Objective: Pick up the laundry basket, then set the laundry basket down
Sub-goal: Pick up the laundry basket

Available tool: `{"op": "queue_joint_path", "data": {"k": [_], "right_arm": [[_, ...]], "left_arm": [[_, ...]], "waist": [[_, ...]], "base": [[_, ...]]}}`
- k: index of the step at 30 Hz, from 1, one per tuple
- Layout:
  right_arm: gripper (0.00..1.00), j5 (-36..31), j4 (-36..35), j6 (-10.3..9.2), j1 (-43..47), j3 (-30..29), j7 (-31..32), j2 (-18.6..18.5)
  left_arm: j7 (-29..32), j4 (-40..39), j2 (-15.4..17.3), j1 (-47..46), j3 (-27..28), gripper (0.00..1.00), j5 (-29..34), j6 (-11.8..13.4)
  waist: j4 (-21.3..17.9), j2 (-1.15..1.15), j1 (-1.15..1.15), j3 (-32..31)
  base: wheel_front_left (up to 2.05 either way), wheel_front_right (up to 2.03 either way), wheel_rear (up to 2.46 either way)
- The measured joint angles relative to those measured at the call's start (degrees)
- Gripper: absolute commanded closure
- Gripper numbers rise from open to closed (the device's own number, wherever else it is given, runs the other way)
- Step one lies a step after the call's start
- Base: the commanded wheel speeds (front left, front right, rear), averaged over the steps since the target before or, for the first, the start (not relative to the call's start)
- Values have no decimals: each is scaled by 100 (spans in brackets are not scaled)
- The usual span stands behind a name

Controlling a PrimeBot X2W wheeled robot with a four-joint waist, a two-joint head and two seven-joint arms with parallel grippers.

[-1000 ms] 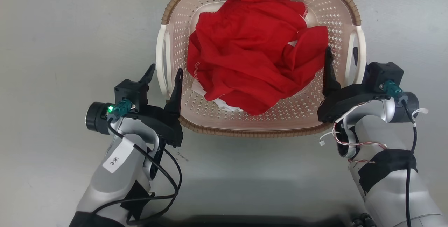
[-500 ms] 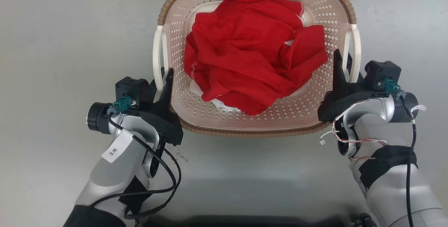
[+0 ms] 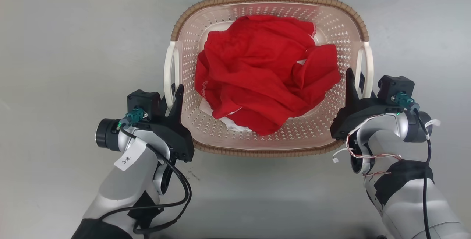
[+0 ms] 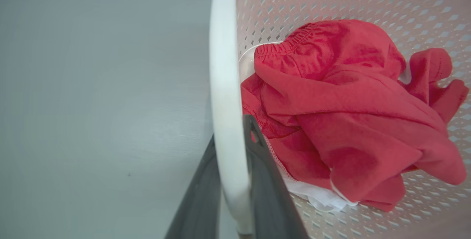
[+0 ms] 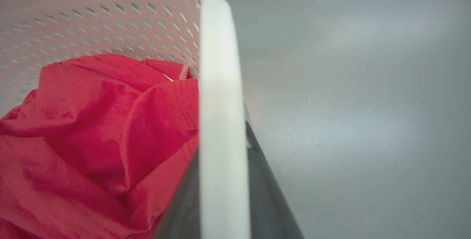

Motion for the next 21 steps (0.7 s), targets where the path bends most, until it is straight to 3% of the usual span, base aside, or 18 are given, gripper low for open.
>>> {"op": "queue_joint_path", "data": {"k": [21], "right_arm": [[100, 1087, 439, -8, 617, 1082, 302, 41]], "left_arm": [[35, 804, -78, 537, -358, 100, -419, 40]], "waist": [[19, 0, -1, -1301]], "base": [[0, 0, 0]]}}
